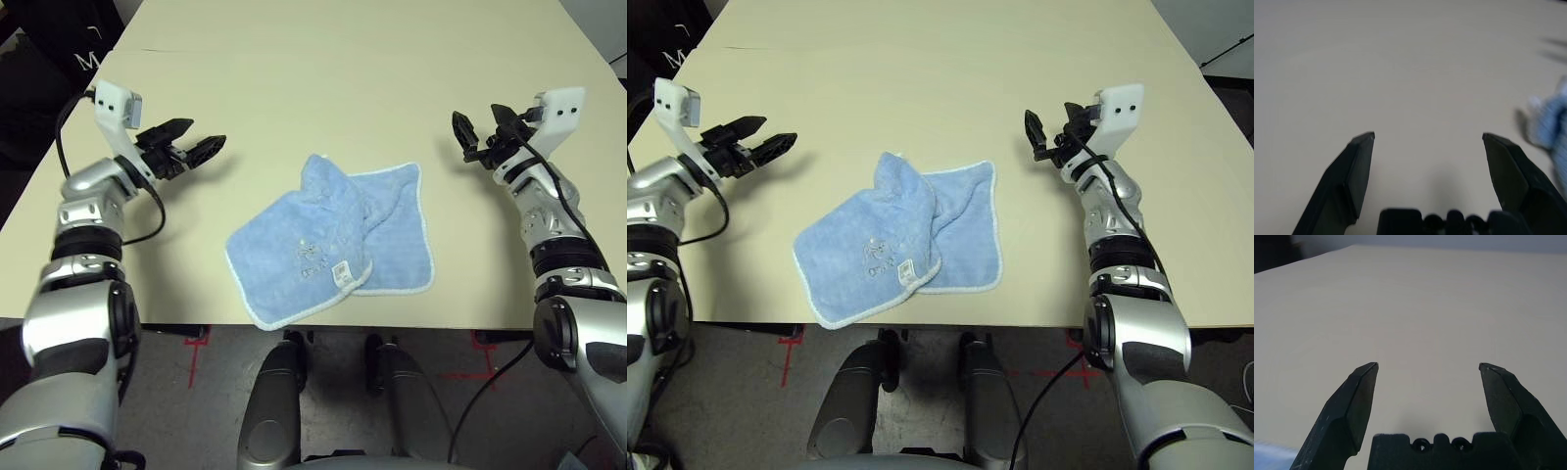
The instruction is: Fold the towel and set it aside.
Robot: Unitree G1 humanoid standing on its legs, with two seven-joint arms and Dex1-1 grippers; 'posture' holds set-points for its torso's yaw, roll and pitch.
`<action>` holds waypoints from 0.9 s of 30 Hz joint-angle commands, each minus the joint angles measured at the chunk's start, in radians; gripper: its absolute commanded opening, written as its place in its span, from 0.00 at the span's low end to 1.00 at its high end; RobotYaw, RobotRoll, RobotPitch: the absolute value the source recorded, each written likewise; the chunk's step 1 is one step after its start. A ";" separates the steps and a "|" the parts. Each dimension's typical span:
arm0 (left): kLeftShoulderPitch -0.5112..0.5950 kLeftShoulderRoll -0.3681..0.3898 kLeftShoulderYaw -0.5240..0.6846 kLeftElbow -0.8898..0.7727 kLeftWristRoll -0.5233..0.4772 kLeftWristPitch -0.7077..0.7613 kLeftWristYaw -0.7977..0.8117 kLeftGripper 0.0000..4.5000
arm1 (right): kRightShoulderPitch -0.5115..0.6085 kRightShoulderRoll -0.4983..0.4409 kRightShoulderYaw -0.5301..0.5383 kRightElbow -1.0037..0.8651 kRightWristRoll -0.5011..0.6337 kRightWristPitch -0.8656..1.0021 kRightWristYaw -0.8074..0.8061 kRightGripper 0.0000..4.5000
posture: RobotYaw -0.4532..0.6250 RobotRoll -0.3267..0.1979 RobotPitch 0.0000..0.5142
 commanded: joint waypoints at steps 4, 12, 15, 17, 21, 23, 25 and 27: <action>0.031 0.021 -0.087 -0.023 0.080 -0.151 -0.142 1.00 | -0.076 -0.084 0.111 0.066 -0.066 0.154 0.208 1.00 | 0.51 0.62 0.56; 0.024 0.005 -0.074 -0.006 0.066 -0.170 -0.206 1.00 | -0.209 -0.123 0.277 0.134 -0.202 0.343 0.364 1.00 | 0.50 0.62 0.58; 0.025 0.001 -0.067 -0.011 0.059 -0.160 -0.207 1.00 | -0.232 -0.105 0.283 0.127 -0.205 0.379 0.384 1.00 | 0.50 0.62 0.59; 0.024 0.000 -0.064 -0.014 0.056 -0.157 -0.205 1.00 | -0.242 -0.101 0.285 0.125 -0.206 0.421 0.401 1.00 | 0.51 0.62 0.59; 0.023 -0.002 -0.062 -0.019 0.054 -0.151 -0.208 1.00 | -0.246 -0.099 0.296 0.107 -0.203 0.514 0.455 1.00 | 0.51 0.62 0.59; 0.021 -0.005 -0.062 -0.024 0.052 -0.146 -0.208 1.00 | -0.242 -0.101 0.310 0.097 -0.213 0.534 0.472 1.00 | 0.51 0.62 0.59; 0.022 -0.009 -0.063 -0.027 0.051 -0.141 -0.211 1.00 | -0.232 -0.099 0.328 0.090 -0.224 0.545 0.482 1.00 | 0.51 0.62 0.59; 0.023 -0.012 -0.063 -0.029 0.050 -0.138 -0.212 1.00 | -0.225 -0.094 0.338 0.087 -0.233 0.547 0.484 1.00 | 0.51 0.62 0.59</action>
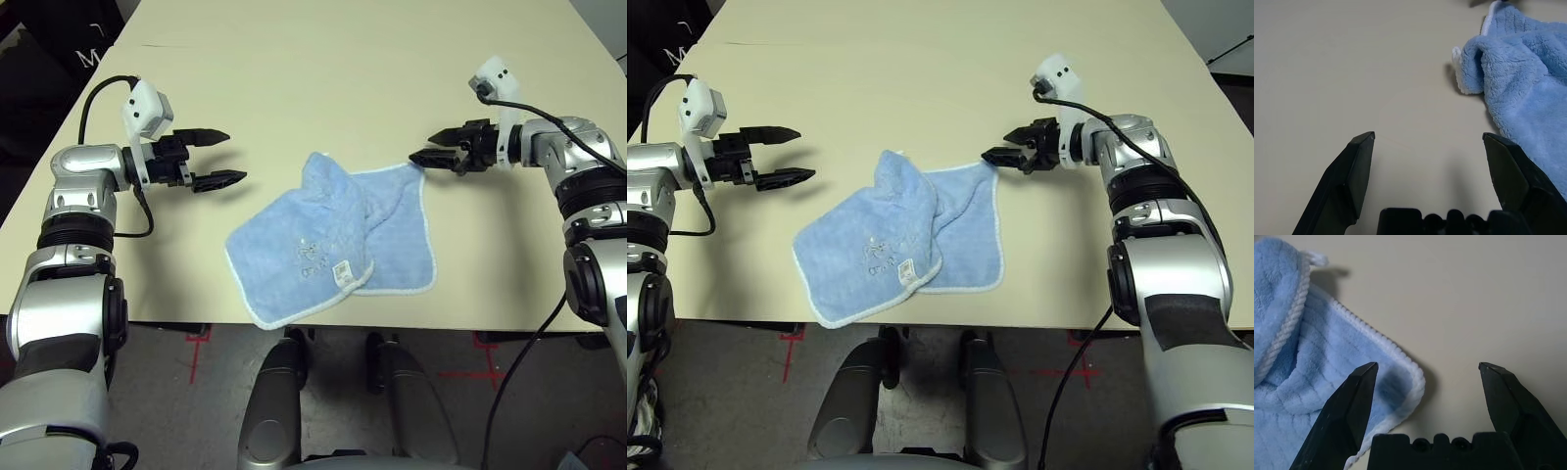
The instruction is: Fold the towel and set it aside.
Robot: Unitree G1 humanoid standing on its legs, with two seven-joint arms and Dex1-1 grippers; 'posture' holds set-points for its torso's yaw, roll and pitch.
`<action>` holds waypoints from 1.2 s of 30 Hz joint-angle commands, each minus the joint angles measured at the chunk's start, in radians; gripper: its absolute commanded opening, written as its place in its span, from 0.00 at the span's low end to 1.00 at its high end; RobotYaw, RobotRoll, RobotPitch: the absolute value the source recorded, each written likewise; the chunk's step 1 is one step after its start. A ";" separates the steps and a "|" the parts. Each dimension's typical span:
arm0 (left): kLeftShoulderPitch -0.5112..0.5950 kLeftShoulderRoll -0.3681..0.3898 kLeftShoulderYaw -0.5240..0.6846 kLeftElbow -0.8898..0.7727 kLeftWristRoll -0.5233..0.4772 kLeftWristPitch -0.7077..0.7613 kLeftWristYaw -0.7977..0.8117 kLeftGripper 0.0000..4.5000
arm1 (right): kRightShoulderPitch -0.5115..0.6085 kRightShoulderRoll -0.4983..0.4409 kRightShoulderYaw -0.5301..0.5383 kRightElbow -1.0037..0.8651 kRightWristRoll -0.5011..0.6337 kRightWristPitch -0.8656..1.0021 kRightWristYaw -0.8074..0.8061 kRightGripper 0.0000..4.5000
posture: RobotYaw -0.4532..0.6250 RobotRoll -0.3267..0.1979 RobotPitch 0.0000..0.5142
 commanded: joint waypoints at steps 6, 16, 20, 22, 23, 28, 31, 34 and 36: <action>0.022 -0.007 0.005 -0.012 -0.009 0.010 -0.016 1.00 | 0.032 0.028 0.032 -0.034 -0.026 0.011 0.015 1.00 | 0.51 0.62 0.59; 0.035 -0.015 0.017 -0.030 -0.038 0.020 -0.051 1.00 | 0.048 0.050 0.028 -0.088 -0.006 0.084 0.047 0.54 | 0.51 0.62 0.58; 0.038 -0.020 0.026 -0.035 -0.059 0.026 -0.070 1.00 | 0.048 0.044 0.019 -0.103 0.006 0.108 0.052 0.20 | 0.51 0.62 0.58; 0.041 -0.021 0.028 -0.040 -0.063 0.033 -0.073 1.00 | 0.049 0.038 0.013 -0.113 0.012 0.120 0.052 0.05 | 0.50 0.62 0.57; 0.042 -0.021 0.027 -0.044 -0.065 0.039 -0.073 1.00 | 0.049 0.034 0.010 -0.119 0.016 0.120 0.053 0.01 | 0.50 0.62 0.57; 0.051 -0.029 0.034 -0.078 -0.084 0.084 -0.054 1.00 | 0.068 0.040 -0.066 -0.182 0.085 -0.061 0.048 0.01 | 0.50 0.62 0.55; 0.061 -0.041 0.038 -0.105 -0.094 0.139 -0.033 1.00 | 0.046 0.081 -0.140 -0.178 0.133 -0.206 -0.036 0.01 | 0.50 0.62 0.55; 0.075 -0.064 0.041 -0.148 -0.104 0.200 -0.009 1.00 | -0.042 0.129 -0.197 -0.144 0.160 -0.392 -0.117 0.01 | 0.49 0.62 0.54; 0.081 -0.073 0.042 -0.169 -0.109 0.218 0.002 1.00 | -0.081 0.143 -0.217 -0.120 0.174 -0.470 -0.128 0.01 | 0.49 0.62 0.54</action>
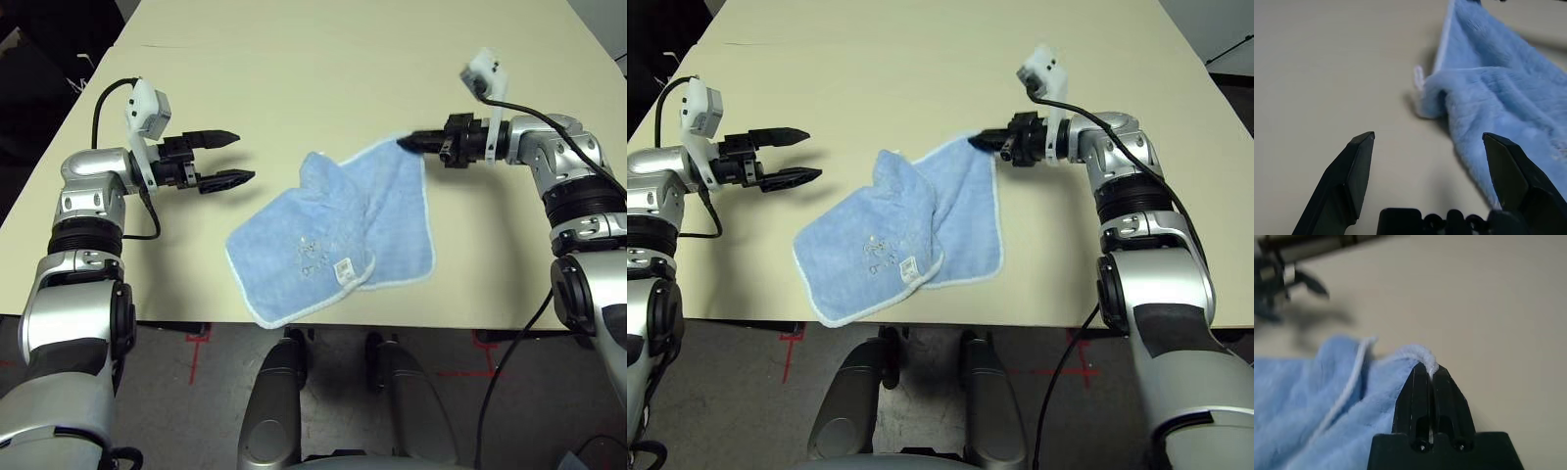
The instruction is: Fold the towel and set it aside.
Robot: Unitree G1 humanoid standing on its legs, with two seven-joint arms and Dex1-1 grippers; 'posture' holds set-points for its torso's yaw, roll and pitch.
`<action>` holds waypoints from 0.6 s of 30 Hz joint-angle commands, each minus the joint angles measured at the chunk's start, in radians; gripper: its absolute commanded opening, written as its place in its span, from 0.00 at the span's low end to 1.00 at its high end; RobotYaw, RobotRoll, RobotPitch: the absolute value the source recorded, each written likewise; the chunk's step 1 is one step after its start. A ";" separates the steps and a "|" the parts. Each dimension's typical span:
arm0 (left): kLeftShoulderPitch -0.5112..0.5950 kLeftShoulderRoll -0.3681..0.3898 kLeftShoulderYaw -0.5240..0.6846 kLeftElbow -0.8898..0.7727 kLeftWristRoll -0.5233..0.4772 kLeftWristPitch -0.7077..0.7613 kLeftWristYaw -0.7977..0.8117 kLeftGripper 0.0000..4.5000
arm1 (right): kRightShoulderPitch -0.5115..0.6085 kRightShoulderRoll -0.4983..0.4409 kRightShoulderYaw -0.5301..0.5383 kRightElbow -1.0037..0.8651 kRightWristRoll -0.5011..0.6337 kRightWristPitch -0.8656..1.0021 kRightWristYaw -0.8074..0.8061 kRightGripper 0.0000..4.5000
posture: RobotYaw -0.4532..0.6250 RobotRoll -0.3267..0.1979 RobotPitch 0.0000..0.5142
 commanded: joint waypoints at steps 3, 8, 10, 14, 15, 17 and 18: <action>0.021 -0.030 0.009 -0.058 -0.024 0.053 0.037 1.00 | -0.150 0.018 -0.091 0.052 0.071 -0.181 -0.065 0.01 | 0.49 0.62 0.53; -0.015 -0.088 0.035 -0.046 -0.039 0.042 0.127 1.00 | -0.297 0.019 -0.114 0.101 0.084 -0.293 -0.092 0.01 | 0.49 0.62 0.52; -0.028 -0.107 0.044 -0.041 -0.043 0.043 0.150 1.00 | -0.361 0.018 -0.124 0.127 0.086 -0.331 -0.118 0.01 | 0.48 0.62 0.52; -0.050 -0.134 0.055 -0.042 -0.058 0.056 0.178 1.00 | -0.457 0.009 -0.132 0.171 0.071 -0.409 -0.169 0.01 | 0.48 0.62 0.52; -0.058 -0.144 0.059 -0.045 -0.066 0.066 0.186 1.00 | -0.477 0.000 -0.120 0.185 0.048 -0.425 -0.198 0.01 | 0.48 0.62 0.52; -0.066 -0.158 0.063 -0.051 -0.075 0.080 0.196 1.00 | -0.493 -0.015 -0.089 0.208 0.004 -0.431 -0.236 0.01 | 0.48 0.62 0.52; -0.076 -0.175 0.070 -0.065 -0.088 0.101 0.214 1.00 | -0.491 -0.019 -0.071 0.216 -0.017 -0.421 -0.243 0.01 | 0.48 0.62 0.52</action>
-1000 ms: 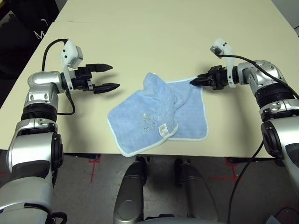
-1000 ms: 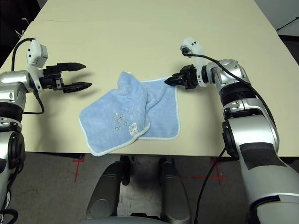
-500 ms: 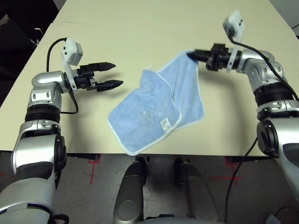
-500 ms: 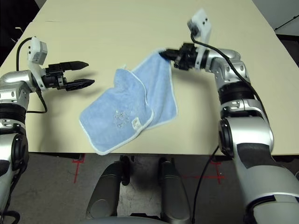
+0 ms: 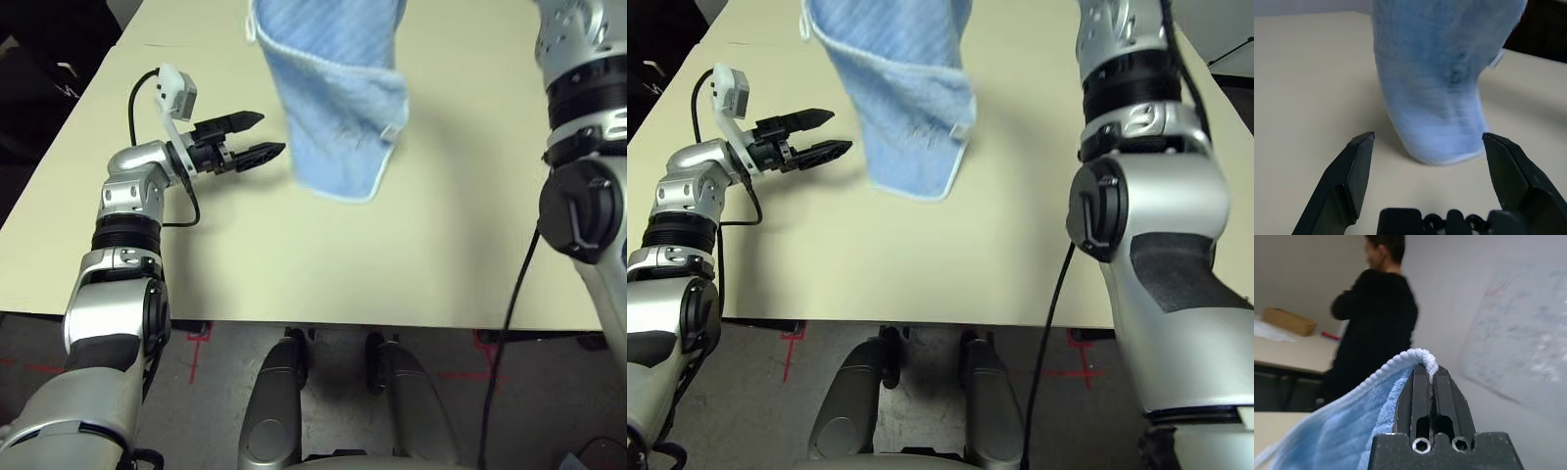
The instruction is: Fold the towel and set it aside.
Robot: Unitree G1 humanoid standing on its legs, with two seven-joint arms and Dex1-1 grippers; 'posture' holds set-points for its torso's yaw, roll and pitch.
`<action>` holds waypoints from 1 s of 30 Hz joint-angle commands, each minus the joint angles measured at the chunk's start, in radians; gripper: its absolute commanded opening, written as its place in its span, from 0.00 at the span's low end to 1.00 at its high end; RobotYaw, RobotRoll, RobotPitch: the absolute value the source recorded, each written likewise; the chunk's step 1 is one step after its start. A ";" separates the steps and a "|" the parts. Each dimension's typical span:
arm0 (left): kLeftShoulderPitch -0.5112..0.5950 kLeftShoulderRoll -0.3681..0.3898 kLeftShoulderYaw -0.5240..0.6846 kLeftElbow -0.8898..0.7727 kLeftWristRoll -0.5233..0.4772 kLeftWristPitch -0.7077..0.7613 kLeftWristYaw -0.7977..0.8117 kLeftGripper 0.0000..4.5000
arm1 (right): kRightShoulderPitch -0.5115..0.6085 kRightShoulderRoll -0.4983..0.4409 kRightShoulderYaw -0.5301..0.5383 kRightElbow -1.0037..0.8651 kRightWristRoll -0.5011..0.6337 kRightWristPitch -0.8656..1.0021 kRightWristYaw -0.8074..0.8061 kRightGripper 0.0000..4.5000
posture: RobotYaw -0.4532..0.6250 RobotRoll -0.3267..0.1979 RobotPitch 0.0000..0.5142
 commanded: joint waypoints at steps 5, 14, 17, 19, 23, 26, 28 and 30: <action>-0.055 -0.098 0.061 -0.123 -0.105 0.183 0.157 1.00 | 0.044 0.011 0.075 0.008 -0.073 0.063 -0.016 0.01 | 0.49 0.62 0.53; -0.002 -0.121 0.048 -0.436 -0.202 0.460 0.312 1.00 | 0.099 0.037 0.086 -0.010 -0.074 0.099 -0.028 0.01 | 0.50 0.62 0.54; 0.004 -0.135 0.029 -0.481 -0.189 0.489 0.373 1.00 | 0.100 0.039 0.086 -0.012 -0.075 0.101 -0.030 0.01 | 0.50 0.62 0.54; -0.002 -0.142 -0.009 -0.470 -0.137 0.481 0.433 1.00 | 0.096 0.040 0.084 -0.012 -0.073 0.102 -0.033 0.01 | 0.50 0.62 0.54; -0.019 -0.175 -0.045 -0.402 -0.059 0.408 0.536 1.00 | 0.085 0.042 0.077 -0.011 -0.068 0.101 -0.048 0.01 | 0.49 0.62 0.54; -0.059 -0.242 -0.042 -0.311 -0.015 0.352 0.657 1.00 | 0.079 0.042 0.071 -0.012 -0.064 0.098 -0.063 0.01 | 0.49 0.62 0.54; -0.085 -0.284 -0.029 -0.262 -0.008 0.321 0.707 1.00 | 0.077 0.040 0.068 -0.013 -0.063 0.099 -0.072 0.01 | 0.48 0.62 0.53; -0.106 -0.320 -0.004 -0.254 -0.043 0.314 0.706 1.00 | 0.074 0.036 0.068 -0.012 -0.064 0.100 -0.079 0.01 | 0.48 0.62 0.54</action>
